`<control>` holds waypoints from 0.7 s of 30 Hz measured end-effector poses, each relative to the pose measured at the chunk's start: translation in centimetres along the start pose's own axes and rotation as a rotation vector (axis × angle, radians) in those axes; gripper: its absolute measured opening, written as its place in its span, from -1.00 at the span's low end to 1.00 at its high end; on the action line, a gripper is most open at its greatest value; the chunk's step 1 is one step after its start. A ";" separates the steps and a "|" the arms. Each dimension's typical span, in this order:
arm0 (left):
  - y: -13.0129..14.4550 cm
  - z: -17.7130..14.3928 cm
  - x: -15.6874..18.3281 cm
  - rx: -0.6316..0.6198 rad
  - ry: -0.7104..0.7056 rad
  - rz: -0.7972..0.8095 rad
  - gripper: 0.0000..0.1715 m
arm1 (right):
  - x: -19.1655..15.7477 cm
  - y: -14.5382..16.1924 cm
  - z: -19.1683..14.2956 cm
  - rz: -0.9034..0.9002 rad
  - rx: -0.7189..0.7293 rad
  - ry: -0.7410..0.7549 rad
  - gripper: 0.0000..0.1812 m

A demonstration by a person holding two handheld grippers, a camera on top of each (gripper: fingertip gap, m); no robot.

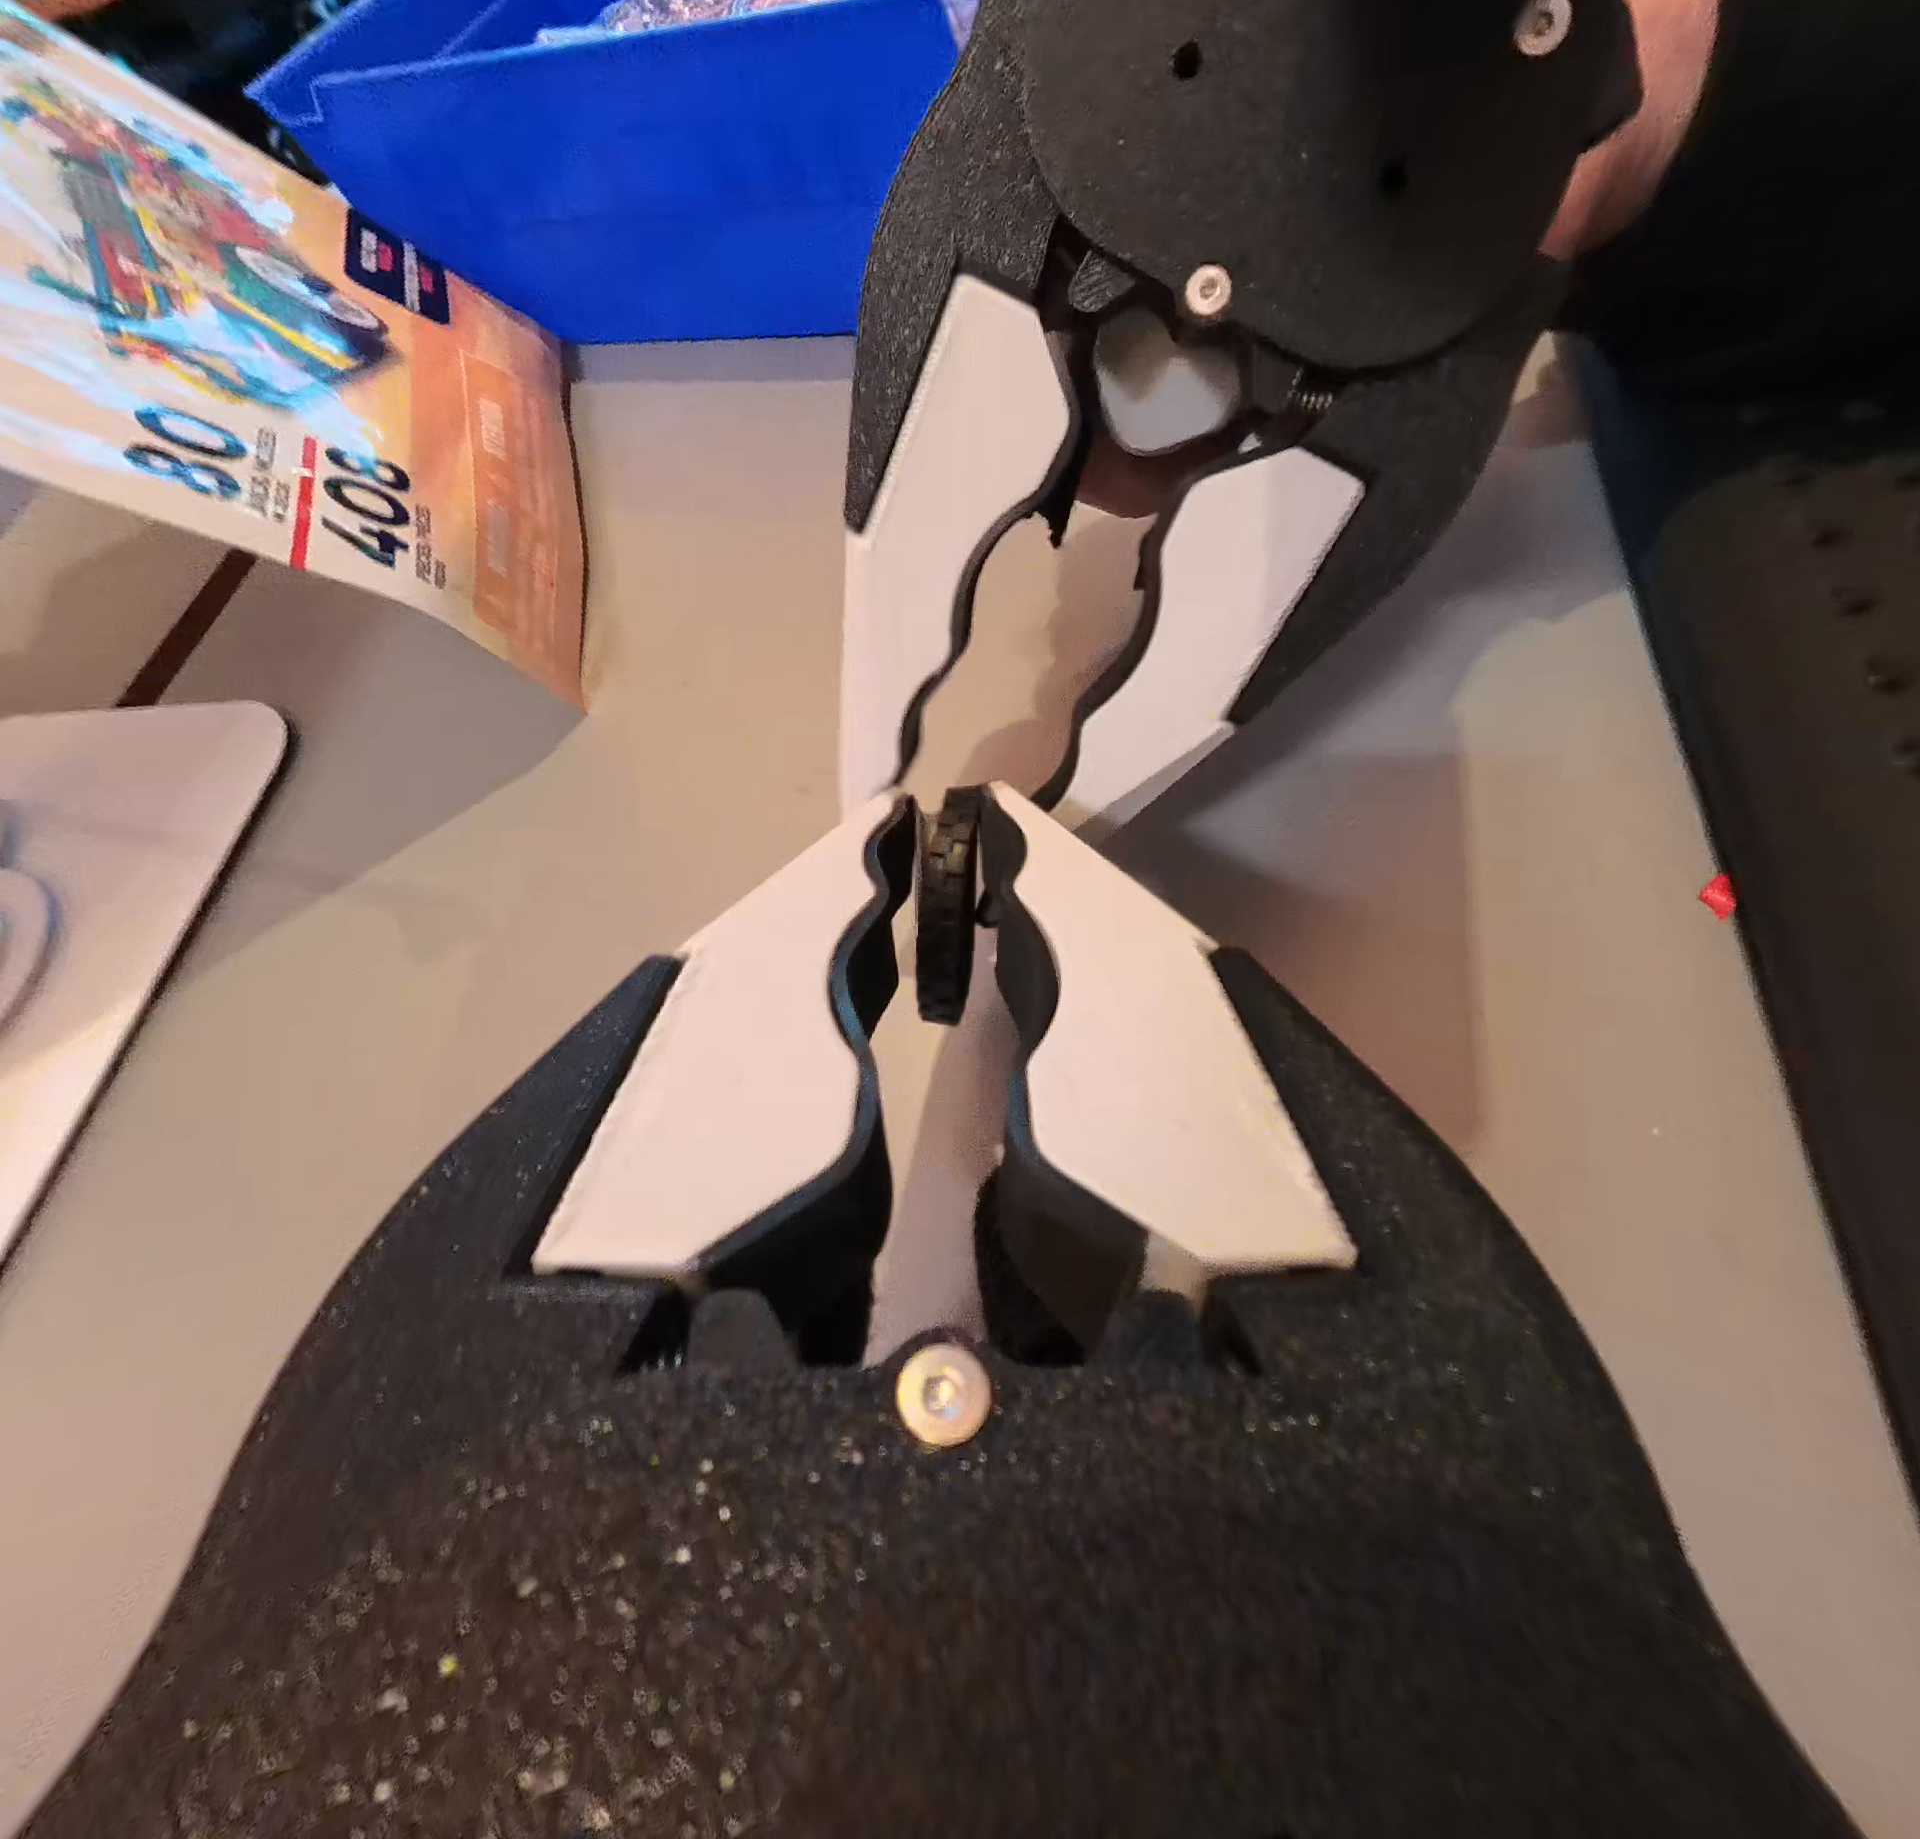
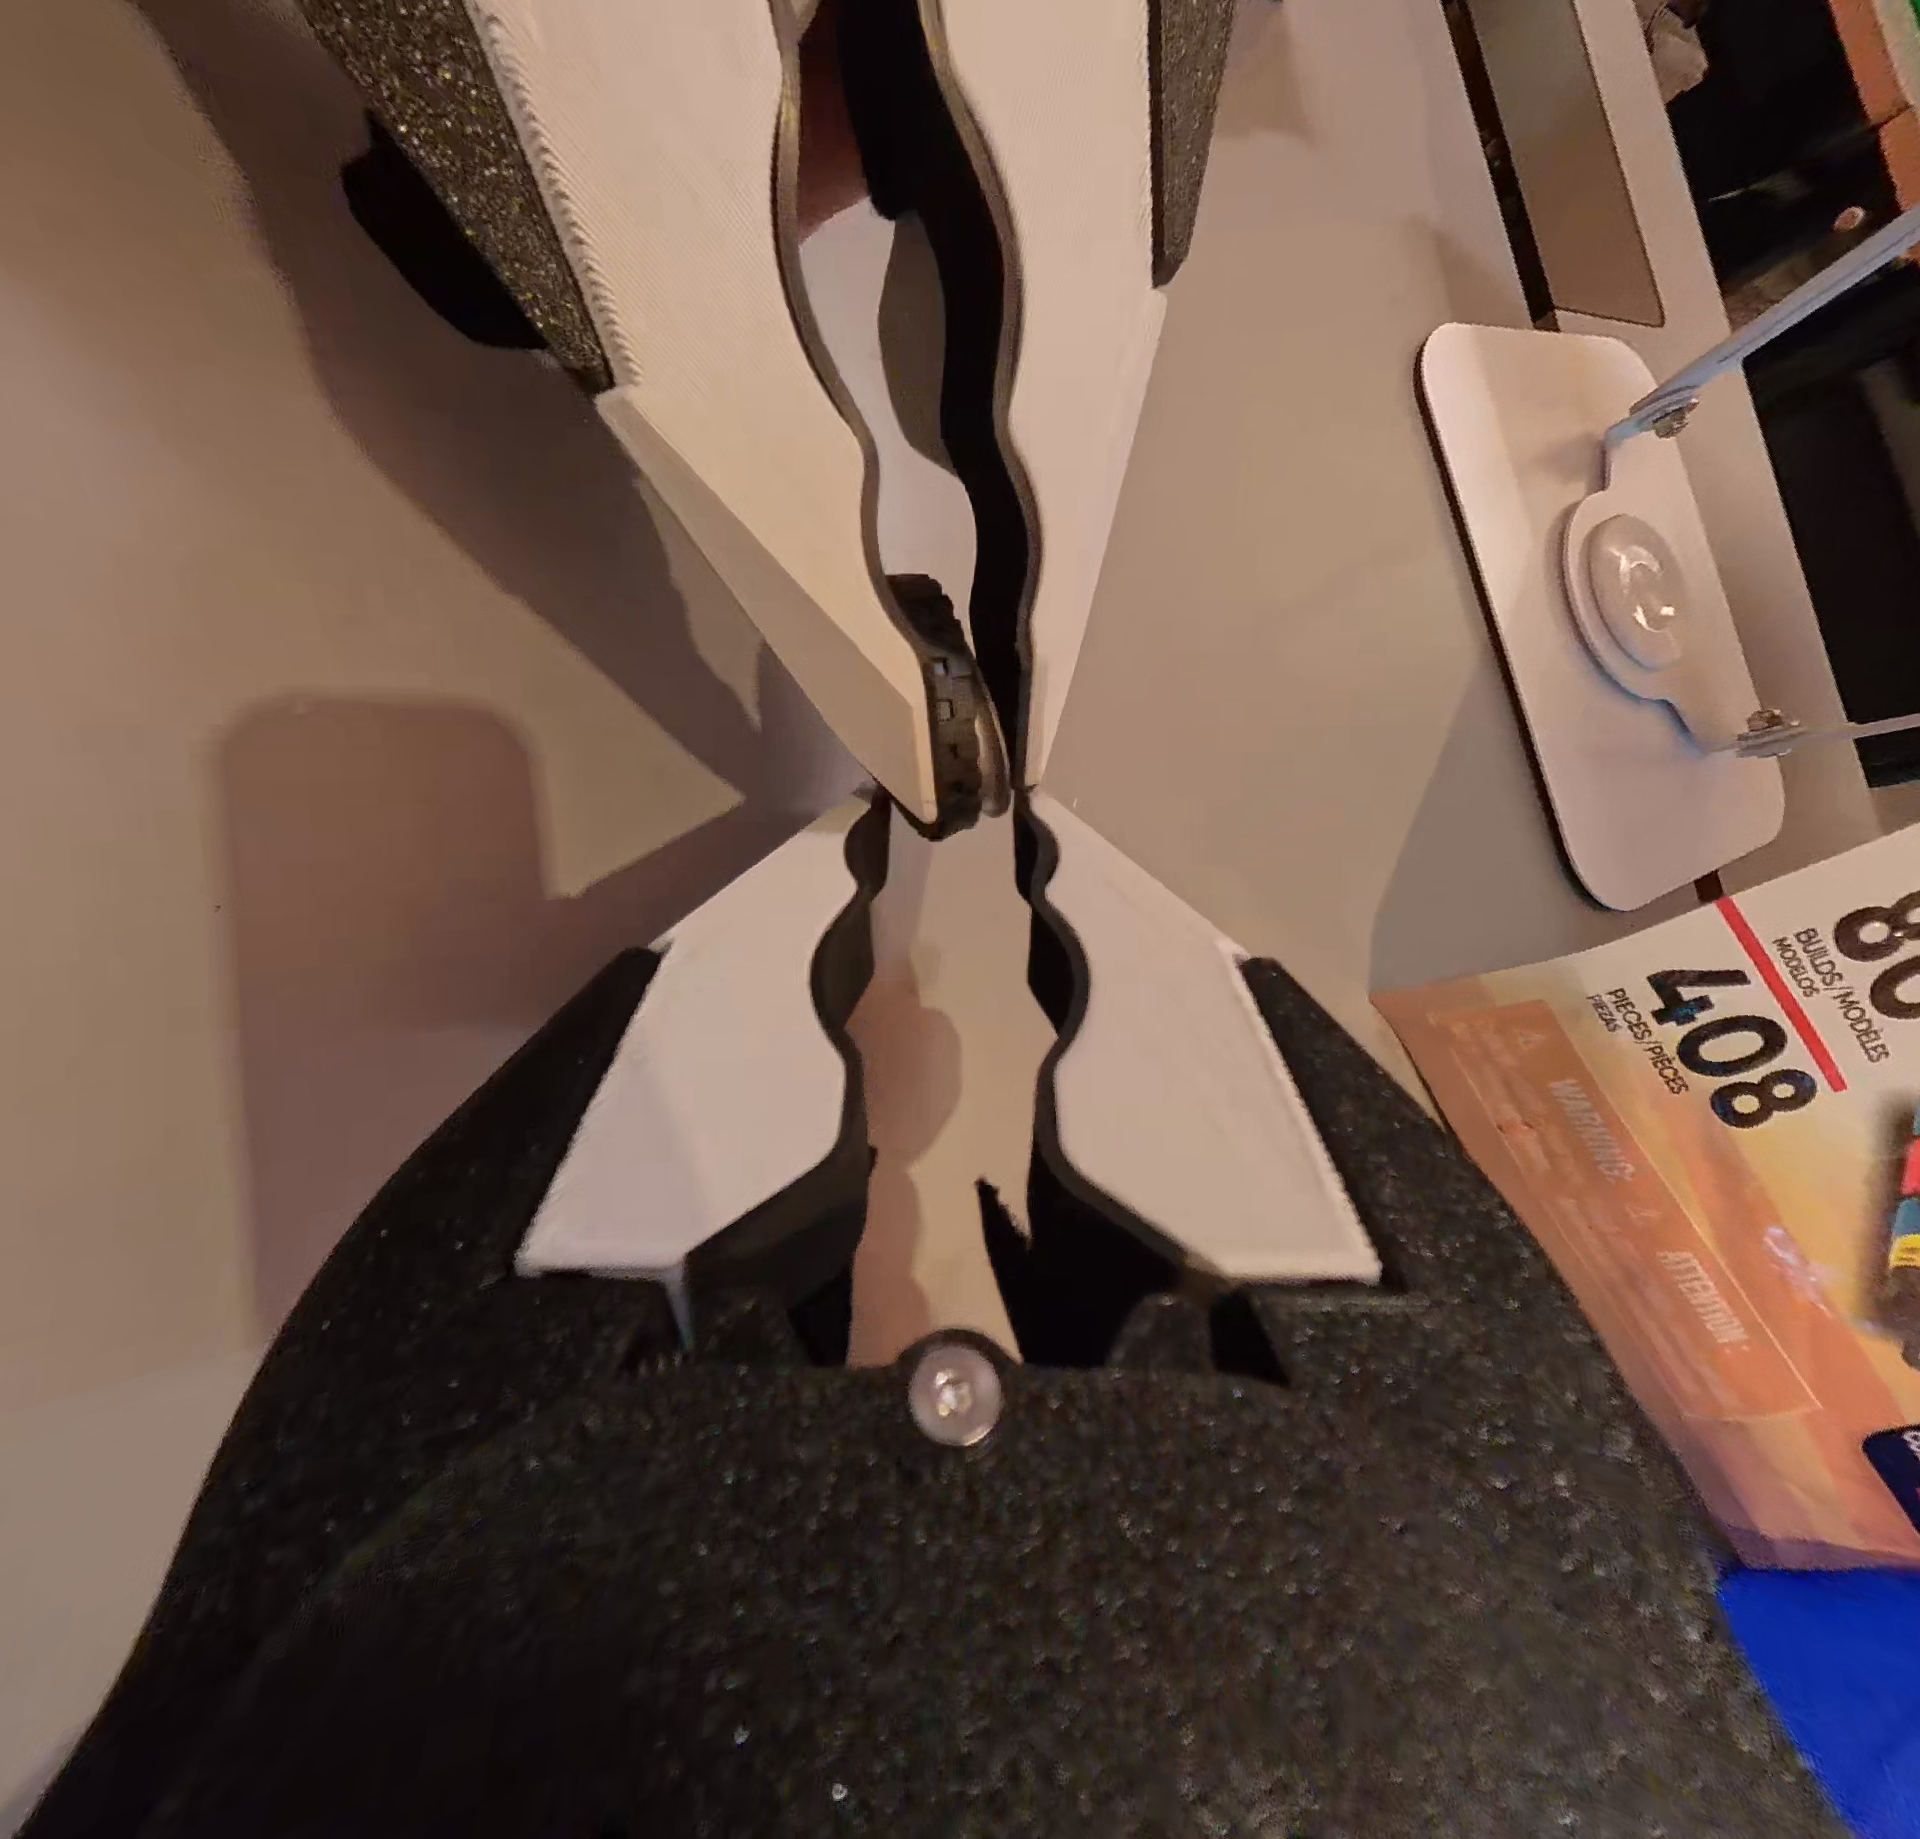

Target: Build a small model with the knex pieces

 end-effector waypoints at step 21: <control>2.8 -0.9 1.7 -0.060 0.037 -0.098 -0.91 | -2.5 -0.4 2.6 -0.210 -0.123 -0.054 -0.89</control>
Point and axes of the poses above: each gripper's, where its closed fingertips meet, z out along the fingers, y out of its underside, x = y × z across the jaws, the point moved 7 cm from there along -z, back along the fingers, and after that the axes turned 5 degrees about -y, right-handed, at the moved point
